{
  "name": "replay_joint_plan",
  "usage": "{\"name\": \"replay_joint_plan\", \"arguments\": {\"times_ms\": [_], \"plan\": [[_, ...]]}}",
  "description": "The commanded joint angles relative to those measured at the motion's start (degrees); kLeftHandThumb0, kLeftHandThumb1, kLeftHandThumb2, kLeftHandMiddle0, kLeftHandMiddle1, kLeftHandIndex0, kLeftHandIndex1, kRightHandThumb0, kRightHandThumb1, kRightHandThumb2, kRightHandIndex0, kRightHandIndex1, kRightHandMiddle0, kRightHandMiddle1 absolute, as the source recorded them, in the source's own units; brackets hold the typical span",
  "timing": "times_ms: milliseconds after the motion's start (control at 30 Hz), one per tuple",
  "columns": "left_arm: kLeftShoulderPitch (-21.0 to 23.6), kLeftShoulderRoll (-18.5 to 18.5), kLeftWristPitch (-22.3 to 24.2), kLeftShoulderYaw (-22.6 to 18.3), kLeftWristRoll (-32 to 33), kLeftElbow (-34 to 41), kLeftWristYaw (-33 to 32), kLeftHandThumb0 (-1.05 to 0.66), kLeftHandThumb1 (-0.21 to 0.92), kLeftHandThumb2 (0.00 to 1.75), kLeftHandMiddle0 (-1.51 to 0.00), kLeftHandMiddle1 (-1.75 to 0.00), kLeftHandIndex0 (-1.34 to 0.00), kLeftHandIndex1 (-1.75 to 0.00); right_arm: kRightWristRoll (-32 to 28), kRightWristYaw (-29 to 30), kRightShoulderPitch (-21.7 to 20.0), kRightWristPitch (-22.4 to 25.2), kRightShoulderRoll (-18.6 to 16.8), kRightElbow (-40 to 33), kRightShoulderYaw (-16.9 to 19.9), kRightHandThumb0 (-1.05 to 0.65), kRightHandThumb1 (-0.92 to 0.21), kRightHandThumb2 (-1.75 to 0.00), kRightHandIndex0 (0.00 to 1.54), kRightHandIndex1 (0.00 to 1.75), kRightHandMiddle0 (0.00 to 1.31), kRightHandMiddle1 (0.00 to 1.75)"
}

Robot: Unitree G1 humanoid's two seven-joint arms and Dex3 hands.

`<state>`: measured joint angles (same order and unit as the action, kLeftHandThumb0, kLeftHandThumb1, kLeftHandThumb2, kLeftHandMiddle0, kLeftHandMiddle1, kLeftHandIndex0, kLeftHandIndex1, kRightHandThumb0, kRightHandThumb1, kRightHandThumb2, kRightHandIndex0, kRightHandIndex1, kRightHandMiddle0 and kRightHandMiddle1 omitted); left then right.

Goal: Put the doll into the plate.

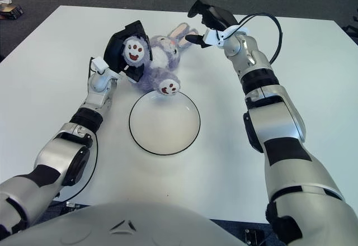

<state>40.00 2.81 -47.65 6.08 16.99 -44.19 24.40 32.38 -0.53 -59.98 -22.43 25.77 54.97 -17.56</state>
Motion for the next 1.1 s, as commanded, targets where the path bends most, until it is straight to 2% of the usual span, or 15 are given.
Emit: {"name": "replay_joint_plan", "arguments": {"times_ms": [0,167,367,700,800,867,1067], "plan": [[0.7,-1.7,6.2,-5.2,11.7,-0.3,13.8,0.0,-0.14,1.75,-1.01,-1.53,-0.75,-1.75,0.5,0.1,-1.1,0.2,1.1,-1.5,-0.3,-0.67,-0.74,-0.79,0.24,1.03,0.0,1.13],[0.7,-1.8,9.9,-7.6,12.6,-0.7,16.1,0.0,-0.14,1.75,-1.01,-1.53,-0.74,-1.75,1.2,0.0,-0.9,0.1,1.5,-2.1,-0.8,-0.67,-0.74,-0.79,0.23,1.01,0.0,1.11],[0.5,-2.0,9.2,-9.5,10.0,-0.8,16.4,0.0,-0.13,1.75,-1.0,-1.54,-0.74,-1.75,2.2,-1.9,-0.8,-1.4,2.7,-3.3,-2.0,-0.66,-0.73,-0.79,0.2,0.98,0.0,1.07],[0.6,-2.8,9.7,-11.4,8.4,-0.9,17.1,0.0,-0.13,1.75,-1.0,-1.55,-0.74,-1.75,2.5,-12.9,-1.2,-7.3,6.3,-6.1,-5.0,-0.74,-0.71,-0.69,0.05,0.87,0.0,0.88],[0.7,-3.1,9.2,-11.8,7.8,-1.3,17.0,0.0,-0.14,1.75,-1.0,-1.54,-0.74,-1.75,2.8,-17.0,-2.0,-8.8,7.2,-6.4,-6.2,-0.76,-0.71,-0.64,0.02,0.71,0.0,0.75],[0.9,-3.3,8.8,-12.2,7.8,-1.6,17.5,0.0,-0.14,1.75,-1.0,-1.54,-0.74,-1.75,2.9,-19.5,-2.5,-9.0,7.3,-6.5,-6.7,-0.78,-0.7,-0.61,0.01,0.54,0.0,0.64],[1.7,-4.5,7.5,-13.6,9.3,-2.5,20.7,0.0,-0.14,1.75,-1.01,-1.53,-0.74,-1.75,4.3,-23.0,-4.0,-9.8,6.7,-5.9,-8.7,-0.75,-0.56,-0.68,0.0,0.23,0.0,0.37]]}}
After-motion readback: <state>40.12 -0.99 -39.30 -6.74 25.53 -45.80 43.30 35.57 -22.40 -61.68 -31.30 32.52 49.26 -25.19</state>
